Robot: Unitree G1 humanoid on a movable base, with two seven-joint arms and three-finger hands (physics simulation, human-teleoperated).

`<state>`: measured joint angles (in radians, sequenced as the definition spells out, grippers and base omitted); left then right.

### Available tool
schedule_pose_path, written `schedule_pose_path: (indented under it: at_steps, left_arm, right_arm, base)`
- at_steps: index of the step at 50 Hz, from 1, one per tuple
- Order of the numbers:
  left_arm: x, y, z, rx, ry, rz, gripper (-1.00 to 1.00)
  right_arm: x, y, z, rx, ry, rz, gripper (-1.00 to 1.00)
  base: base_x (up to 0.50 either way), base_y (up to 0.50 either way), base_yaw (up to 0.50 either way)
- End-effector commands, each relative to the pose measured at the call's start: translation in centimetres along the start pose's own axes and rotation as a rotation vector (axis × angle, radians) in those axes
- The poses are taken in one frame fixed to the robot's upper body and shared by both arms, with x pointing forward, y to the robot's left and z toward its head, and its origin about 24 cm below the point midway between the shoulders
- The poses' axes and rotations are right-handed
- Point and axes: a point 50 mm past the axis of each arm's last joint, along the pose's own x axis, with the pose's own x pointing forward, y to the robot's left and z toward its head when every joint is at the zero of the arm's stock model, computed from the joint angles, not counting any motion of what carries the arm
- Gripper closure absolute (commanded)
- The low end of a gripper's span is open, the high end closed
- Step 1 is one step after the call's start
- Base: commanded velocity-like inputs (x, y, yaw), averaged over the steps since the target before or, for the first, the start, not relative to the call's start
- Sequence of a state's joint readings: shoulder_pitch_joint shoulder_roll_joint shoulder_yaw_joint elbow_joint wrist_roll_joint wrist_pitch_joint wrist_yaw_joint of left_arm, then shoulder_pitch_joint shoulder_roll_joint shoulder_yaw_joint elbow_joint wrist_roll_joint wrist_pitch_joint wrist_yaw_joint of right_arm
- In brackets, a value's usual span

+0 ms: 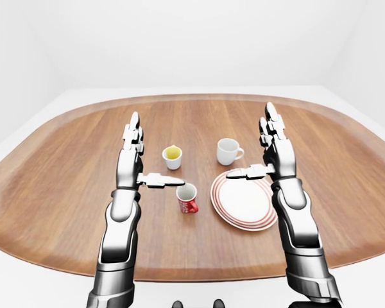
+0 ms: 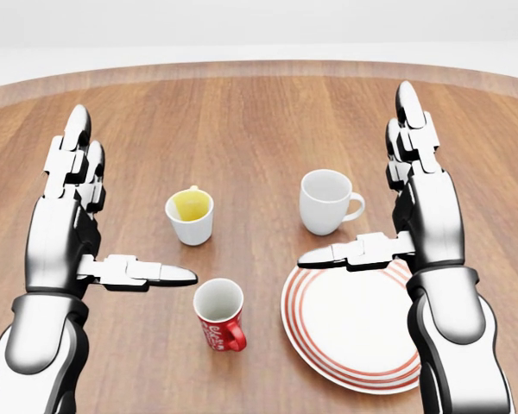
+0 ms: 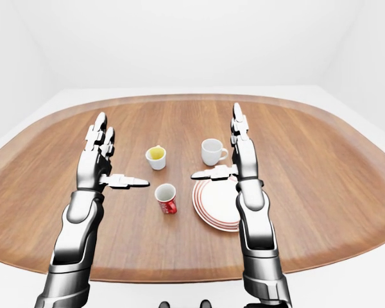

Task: Pick up the red mug and put it on the plate

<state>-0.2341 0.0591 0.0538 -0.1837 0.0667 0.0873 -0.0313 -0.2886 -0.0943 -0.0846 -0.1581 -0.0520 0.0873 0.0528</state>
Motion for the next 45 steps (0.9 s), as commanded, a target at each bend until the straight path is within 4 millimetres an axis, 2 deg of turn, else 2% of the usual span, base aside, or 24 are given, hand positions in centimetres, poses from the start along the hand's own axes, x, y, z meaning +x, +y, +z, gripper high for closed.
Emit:
schedule_pose_path:
  at_steps: [1, 45]
  left_arm:
    - [-0.06, -0.18, 0.14, 0.002, -0.006, -0.005, -1.0]
    - [-0.06, 0.17, 0.15, 0.001, -0.007, 0.006, -1.0]
  right_arm:
    - [-0.09, -0.09, -0.05, -0.003, 0.002, 0.001, -1.0]
    - [0.05, 0.25, -0.15, -0.02, 0.007, 0.019, -1.0]
  base:
    - [0.34, 0.0, 0.0]
    - [0.35, 0.0, 0.0]
